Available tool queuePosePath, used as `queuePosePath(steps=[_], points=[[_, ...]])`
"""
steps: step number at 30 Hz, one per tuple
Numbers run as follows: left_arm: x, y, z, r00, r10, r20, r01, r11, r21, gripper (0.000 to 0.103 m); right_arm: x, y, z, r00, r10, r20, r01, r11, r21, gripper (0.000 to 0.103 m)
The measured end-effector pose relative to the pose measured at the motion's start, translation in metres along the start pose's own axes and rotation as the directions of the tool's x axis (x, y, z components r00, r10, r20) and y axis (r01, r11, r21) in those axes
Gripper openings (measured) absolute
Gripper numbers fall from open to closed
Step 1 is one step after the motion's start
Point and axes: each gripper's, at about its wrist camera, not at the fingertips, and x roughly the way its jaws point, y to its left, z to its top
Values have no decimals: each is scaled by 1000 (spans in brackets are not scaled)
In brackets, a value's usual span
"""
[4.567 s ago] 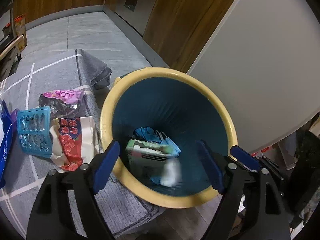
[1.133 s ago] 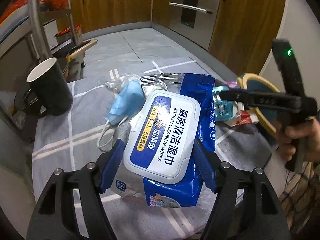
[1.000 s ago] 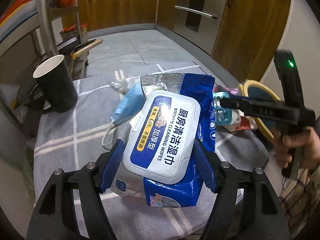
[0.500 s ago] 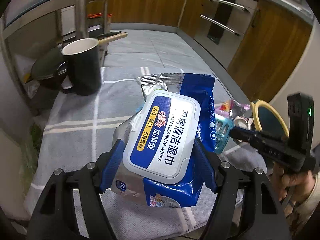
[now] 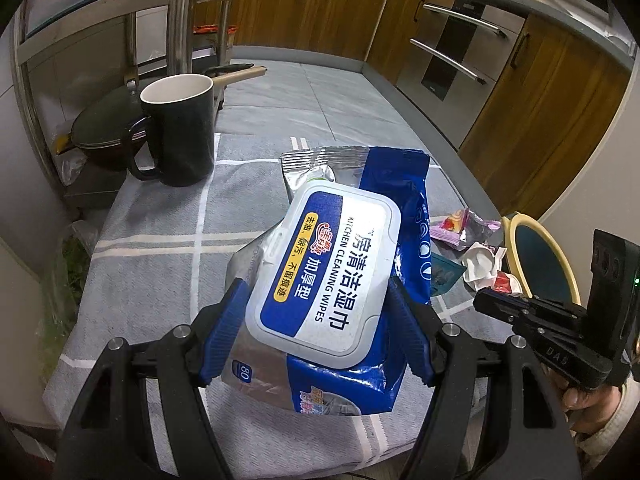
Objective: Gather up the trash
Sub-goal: 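Grasp the blue pill blister with the right tool while the left tool holds the wipes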
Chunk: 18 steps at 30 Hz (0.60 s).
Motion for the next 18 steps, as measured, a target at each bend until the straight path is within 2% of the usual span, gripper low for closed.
queuePosePath(steps=[2,3,4,9,15,17,18], points=[[-1,1,0,1000,-3,2,3,1000,-6,69,1,-3,4,1000,-12,7,12,1000,4,24],[-2,1,0,1000,-3,2,3,1000,-8,69,3,-6,7,1000,-11,10,11,1000,10,50],[-2,2,0,1000,-3,1,3,1000,-14,69,6,-8,11,1000,-9,11,9,1000,13,63],[-3,5,0,1000,-5,0,5,1000,-24,69,32,-6,29,999,-17,-31,17,1000,-23,63],[-4,11,0,1000,0,4,0,999,-44,69,43,-2,35,998,-43,-38,41,998,-49,63],[-4,12,0,1000,-2,2,2,999,-54,69,49,1,37,997,-55,-56,50,995,-84,67],[-4,12,0,1000,-2,2,2,998,-55,69,53,3,38,996,-63,-70,55,992,-110,72]])
